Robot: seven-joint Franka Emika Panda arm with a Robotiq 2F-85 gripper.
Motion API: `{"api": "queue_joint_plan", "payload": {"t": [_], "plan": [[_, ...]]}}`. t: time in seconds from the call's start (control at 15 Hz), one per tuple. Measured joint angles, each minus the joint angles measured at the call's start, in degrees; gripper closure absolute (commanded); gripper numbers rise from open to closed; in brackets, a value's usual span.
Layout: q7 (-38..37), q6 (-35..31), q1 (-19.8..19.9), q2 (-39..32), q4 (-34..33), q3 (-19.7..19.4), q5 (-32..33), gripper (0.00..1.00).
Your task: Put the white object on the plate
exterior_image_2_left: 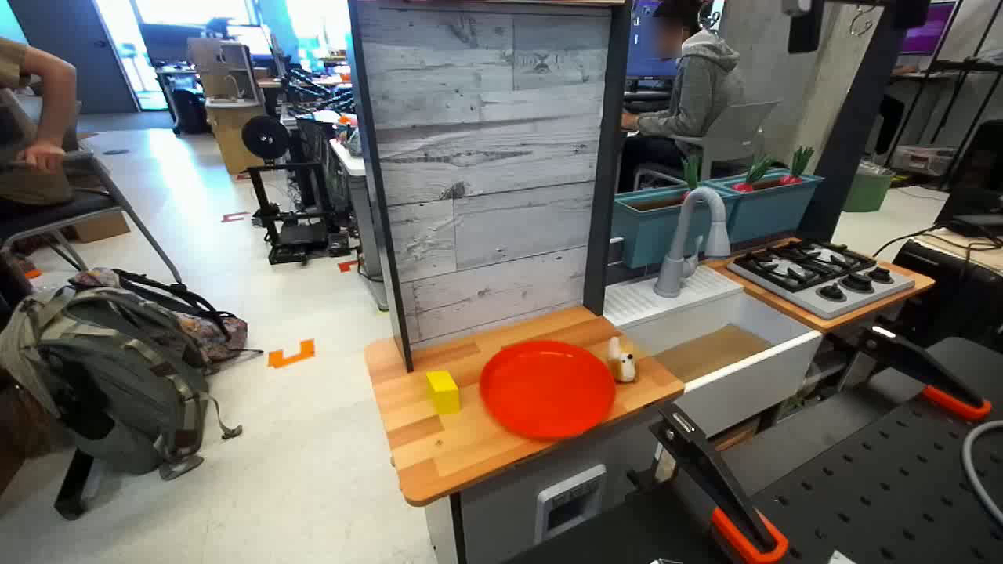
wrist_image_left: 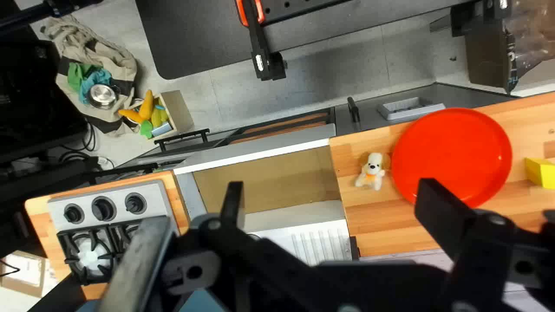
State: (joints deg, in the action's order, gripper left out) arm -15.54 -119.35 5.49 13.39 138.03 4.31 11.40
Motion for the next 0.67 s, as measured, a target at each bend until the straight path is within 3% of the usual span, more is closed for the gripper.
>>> {"api": "queue_joint_plan", "payload": {"t": [0.47, 0.67], "plan": [[0.0, -1.1, -0.1, -0.5, 0.0, -0.2, 0.0, 0.0], [-0.8, -10.0, -0.1, -4.4, 1.1, -0.4, 0.5, 0.0]]}}
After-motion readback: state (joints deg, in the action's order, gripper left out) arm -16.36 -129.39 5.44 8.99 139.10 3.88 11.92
